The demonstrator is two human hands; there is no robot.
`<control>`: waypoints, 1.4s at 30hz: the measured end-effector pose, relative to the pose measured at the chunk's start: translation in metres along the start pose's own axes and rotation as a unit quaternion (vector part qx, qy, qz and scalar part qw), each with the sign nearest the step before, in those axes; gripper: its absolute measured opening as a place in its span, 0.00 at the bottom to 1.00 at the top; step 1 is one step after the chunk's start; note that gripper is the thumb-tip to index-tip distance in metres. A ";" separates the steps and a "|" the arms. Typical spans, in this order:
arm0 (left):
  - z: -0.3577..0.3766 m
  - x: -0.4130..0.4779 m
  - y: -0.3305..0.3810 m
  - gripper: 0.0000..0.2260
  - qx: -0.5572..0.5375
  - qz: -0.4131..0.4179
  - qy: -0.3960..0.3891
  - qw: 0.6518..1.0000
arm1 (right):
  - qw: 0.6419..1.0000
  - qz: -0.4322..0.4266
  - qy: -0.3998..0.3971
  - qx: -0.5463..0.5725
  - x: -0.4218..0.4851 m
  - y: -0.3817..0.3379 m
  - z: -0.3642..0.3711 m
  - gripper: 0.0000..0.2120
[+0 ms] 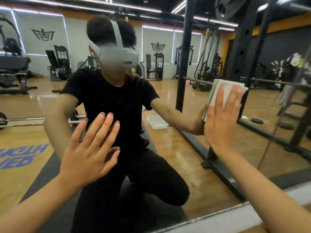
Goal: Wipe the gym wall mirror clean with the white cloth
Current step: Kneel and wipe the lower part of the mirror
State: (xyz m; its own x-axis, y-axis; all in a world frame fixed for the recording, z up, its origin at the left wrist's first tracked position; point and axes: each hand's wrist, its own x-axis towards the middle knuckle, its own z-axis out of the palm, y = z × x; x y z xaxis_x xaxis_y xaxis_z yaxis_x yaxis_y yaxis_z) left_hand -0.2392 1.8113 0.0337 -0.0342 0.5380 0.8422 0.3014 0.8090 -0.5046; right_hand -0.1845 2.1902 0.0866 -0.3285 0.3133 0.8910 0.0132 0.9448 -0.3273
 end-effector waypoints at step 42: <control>0.000 -0.007 -0.004 0.28 -0.031 0.029 -0.025 0.999 | 0.877 0.406 0.056 0.249 -0.151 -0.198 0.068 0.28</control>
State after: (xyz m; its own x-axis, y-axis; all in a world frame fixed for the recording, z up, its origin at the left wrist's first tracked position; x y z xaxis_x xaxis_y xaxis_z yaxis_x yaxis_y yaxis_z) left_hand -0.2403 1.8042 0.0302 -0.0616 0.5954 0.8011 0.3627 0.7611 -0.5378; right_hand -0.2020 1.9490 -0.0041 -0.3071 0.8978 0.3156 -0.2232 0.2544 -0.9410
